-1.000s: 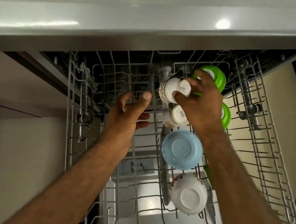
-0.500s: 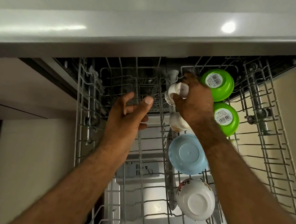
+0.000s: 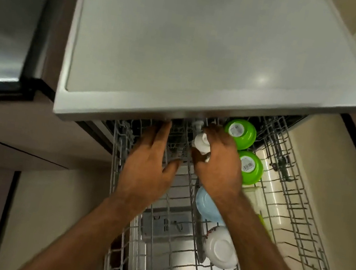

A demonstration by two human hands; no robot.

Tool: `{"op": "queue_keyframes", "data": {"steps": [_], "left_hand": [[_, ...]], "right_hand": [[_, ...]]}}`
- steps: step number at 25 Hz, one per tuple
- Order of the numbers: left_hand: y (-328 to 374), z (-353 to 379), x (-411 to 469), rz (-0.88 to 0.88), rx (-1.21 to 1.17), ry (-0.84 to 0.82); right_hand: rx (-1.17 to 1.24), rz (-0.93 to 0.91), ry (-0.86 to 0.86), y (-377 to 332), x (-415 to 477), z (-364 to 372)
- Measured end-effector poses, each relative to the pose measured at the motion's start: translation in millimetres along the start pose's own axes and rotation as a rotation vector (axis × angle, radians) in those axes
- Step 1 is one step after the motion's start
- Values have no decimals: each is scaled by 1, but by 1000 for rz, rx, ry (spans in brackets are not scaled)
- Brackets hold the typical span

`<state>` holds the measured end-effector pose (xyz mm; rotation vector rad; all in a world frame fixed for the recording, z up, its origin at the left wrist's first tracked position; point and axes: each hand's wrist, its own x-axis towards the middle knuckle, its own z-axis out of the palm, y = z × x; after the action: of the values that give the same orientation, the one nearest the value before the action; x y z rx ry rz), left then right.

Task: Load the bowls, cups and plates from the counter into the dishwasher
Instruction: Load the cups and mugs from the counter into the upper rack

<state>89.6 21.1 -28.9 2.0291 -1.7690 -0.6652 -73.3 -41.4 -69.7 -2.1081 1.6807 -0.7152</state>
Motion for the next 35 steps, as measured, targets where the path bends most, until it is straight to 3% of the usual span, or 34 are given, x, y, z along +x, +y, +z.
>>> {"op": "queue_keyframes", "data": {"steps": [8, 18, 26, 35], "left_hand": [[33, -98, -50, 138, 13, 138], [10, -250, -94, 39, 15, 320], [-101, -357, -114, -2, 60, 412], [-302, -438, -86, -409, -170, 574]], "right_hand": [[82, -59, 105, -109, -32, -96], [146, -273, 88, -272, -27, -149], [144, -314, -52, -414, -26, -83], [232, -207, -258, -543, 19, 64]]}}
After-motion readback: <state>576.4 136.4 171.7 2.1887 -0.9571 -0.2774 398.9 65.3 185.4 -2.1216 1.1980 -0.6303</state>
